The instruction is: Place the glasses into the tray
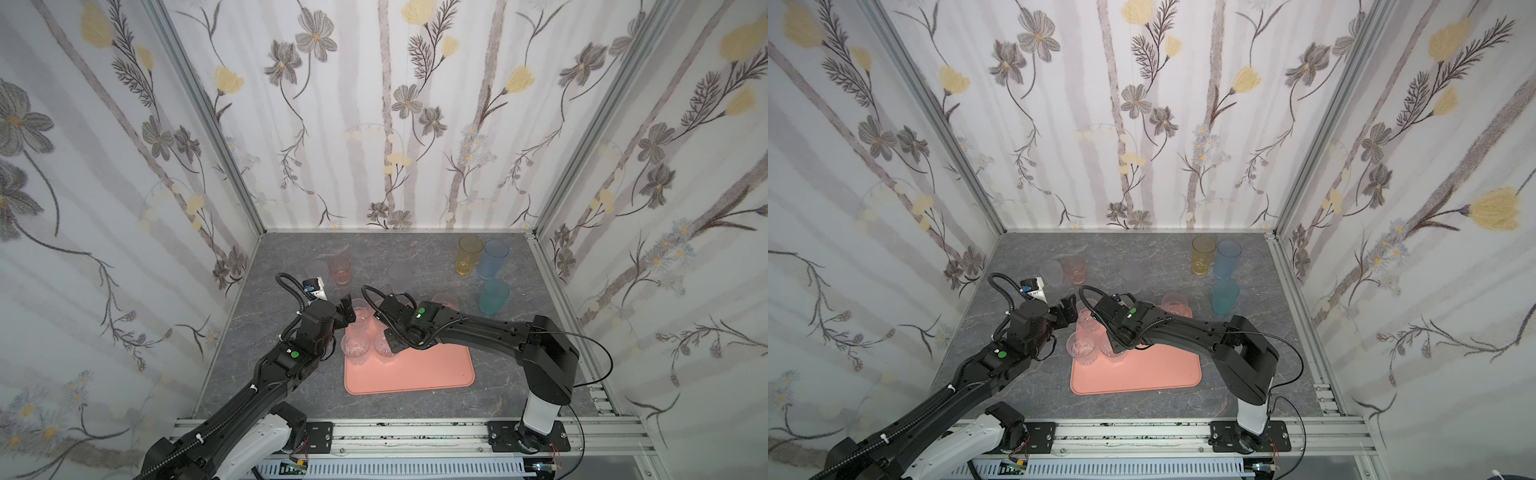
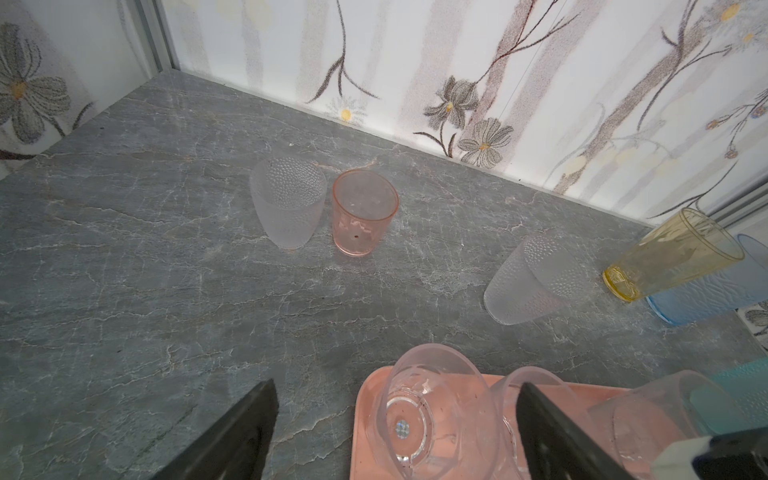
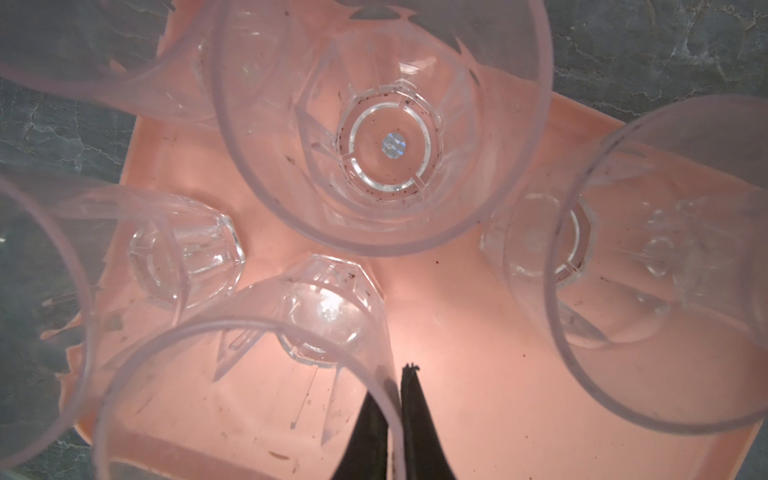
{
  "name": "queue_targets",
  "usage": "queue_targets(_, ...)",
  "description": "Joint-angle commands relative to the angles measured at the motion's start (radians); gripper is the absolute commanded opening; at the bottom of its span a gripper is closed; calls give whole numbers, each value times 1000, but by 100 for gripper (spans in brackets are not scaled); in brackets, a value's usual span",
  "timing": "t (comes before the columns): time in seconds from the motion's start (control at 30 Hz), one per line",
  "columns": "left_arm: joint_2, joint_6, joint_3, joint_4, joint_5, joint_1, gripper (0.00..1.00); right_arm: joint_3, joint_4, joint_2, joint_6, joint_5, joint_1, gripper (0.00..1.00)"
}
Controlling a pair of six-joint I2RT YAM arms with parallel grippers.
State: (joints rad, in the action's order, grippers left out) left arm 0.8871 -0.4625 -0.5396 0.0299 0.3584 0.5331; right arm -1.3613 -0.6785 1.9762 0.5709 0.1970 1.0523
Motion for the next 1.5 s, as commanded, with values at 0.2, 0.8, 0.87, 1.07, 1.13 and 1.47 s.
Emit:
queue_targets(0.2,16,28,-39,14,17,-7,92,-102,-70,-55,-24,8,-20,39)
queue_targets(0.8,204,37,-215,120,-345,-317,89,-77,103,-178,-26,-19,-280,46)
queue_targets(0.87,205,27,-208,119,-351,-317,89,-61,121,-180,-27,-29,-299,46)
queue_targets(1.07,162,20,-170,106,-317,-296,88,-23,158,-181,-36,-50,-369,46)
queue_targets(1.13,145,22,-154,92,-310,-284,88,-11,166,-184,-45,-54,-399,46)
queue_targets(1.47,47,37,-65,-49,-286,-182,90,40,179,-239,-67,-48,-521,46)
